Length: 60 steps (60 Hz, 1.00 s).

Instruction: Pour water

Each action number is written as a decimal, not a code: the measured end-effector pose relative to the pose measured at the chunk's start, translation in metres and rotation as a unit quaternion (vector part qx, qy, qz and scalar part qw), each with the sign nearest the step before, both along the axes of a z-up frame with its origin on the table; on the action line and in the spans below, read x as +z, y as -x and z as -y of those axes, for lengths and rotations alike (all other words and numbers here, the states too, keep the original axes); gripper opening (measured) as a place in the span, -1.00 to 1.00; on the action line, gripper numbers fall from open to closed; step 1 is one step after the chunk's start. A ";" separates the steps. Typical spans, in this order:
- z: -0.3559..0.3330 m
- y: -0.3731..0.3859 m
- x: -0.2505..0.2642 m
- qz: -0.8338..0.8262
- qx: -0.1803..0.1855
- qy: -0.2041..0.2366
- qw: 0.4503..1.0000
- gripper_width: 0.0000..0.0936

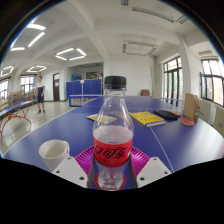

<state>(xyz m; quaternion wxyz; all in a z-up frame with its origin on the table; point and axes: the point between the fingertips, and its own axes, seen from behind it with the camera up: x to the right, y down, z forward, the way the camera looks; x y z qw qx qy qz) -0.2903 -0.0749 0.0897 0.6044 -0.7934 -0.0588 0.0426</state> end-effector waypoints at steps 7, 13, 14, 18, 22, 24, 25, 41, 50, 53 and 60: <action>0.014 0.002 -0.018 -0.014 0.007 0.072 0.997 0.72; 0.044 -0.008 -0.009 0.002 -0.011 0.088 0.996 0.80; 0.047 -0.011 -0.003 0.008 -0.015 0.089 0.996 0.83; 0.077 -0.019 0.012 0.031 -0.029 0.092 0.995 0.82; 0.115 -0.022 0.027 0.043 -0.045 0.103 0.993 0.81; 0.136 -0.022 0.035 0.043 -0.052 0.110 0.992 0.81; 0.145 -0.024 0.044 0.043 -0.055 0.114 0.991 0.81; 0.314 -0.011 0.109 0.063 -0.084 0.112 0.988 0.82; 0.363 -0.001 0.123 0.076 -0.084 0.104 0.988 0.82; 0.382 0.003 0.132 0.073 -0.083 0.103 0.988 0.82; 0.404 0.008 0.136 0.065 -0.085 0.105 0.989 0.83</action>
